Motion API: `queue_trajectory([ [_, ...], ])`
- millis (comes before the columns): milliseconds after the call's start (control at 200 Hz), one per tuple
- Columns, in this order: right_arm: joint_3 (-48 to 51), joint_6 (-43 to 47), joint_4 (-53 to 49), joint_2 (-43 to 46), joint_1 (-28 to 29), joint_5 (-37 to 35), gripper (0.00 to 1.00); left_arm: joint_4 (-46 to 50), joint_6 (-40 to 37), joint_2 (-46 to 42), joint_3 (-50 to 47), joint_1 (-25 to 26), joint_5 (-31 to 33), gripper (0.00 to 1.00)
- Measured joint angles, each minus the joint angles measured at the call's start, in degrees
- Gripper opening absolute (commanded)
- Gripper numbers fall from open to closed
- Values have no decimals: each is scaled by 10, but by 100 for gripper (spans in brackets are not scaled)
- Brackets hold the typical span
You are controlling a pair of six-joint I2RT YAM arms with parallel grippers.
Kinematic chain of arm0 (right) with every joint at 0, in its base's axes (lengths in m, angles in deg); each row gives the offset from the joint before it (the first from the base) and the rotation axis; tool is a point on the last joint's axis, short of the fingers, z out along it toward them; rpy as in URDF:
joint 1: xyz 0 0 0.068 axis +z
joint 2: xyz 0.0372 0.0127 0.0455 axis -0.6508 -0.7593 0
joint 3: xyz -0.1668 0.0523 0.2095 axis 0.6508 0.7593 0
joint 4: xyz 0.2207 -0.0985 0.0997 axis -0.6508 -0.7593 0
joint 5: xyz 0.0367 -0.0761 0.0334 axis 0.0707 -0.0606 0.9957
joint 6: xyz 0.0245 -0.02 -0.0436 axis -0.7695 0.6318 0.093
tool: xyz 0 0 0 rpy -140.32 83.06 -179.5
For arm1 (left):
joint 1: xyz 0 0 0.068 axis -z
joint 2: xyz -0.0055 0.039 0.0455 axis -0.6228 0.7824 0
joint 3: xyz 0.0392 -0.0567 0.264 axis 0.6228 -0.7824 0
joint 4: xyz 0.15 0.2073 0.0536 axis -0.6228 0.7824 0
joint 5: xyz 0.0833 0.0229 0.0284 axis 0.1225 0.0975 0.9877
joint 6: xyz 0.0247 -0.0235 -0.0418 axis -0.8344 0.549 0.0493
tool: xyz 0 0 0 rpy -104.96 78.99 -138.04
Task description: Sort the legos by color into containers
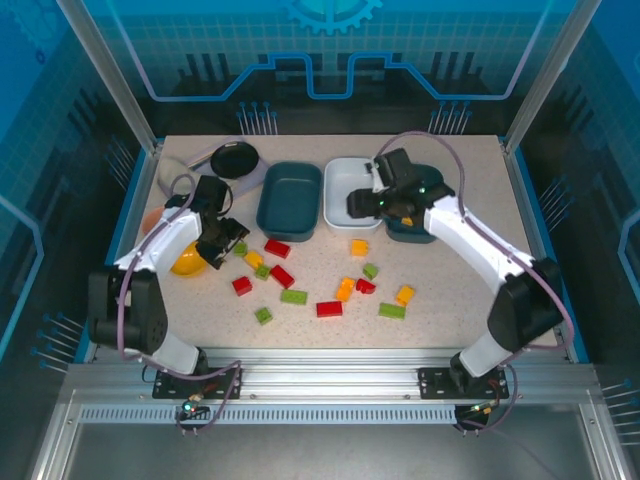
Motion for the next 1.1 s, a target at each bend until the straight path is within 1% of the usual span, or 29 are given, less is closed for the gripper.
queue_trajectory([
  [75,23,0,25,23,36,26,69,-1,35,31,5,-5,0,73],
  [180,63,-3,63,31,61,71,72,0,81,74,36,-6,0,72],
  [265,112,-8,103,42,67,110,75,0,113,109,72,-6,2,72],
  [375,164,-10,143,66,71,135,76,2,144,147,105,-5,8,74],
  [600,166,-6,173,82,75,154,75,25,190,180,120,0,24,74],
  [745,166,-6,174,82,75,154,75,28,203,194,120,5,28,68],
  [960,166,-7,173,82,75,154,75,19,219,212,120,7,31,55],
  [1100,166,-6,173,82,75,154,75,3,226,216,120,9,35,39],
])
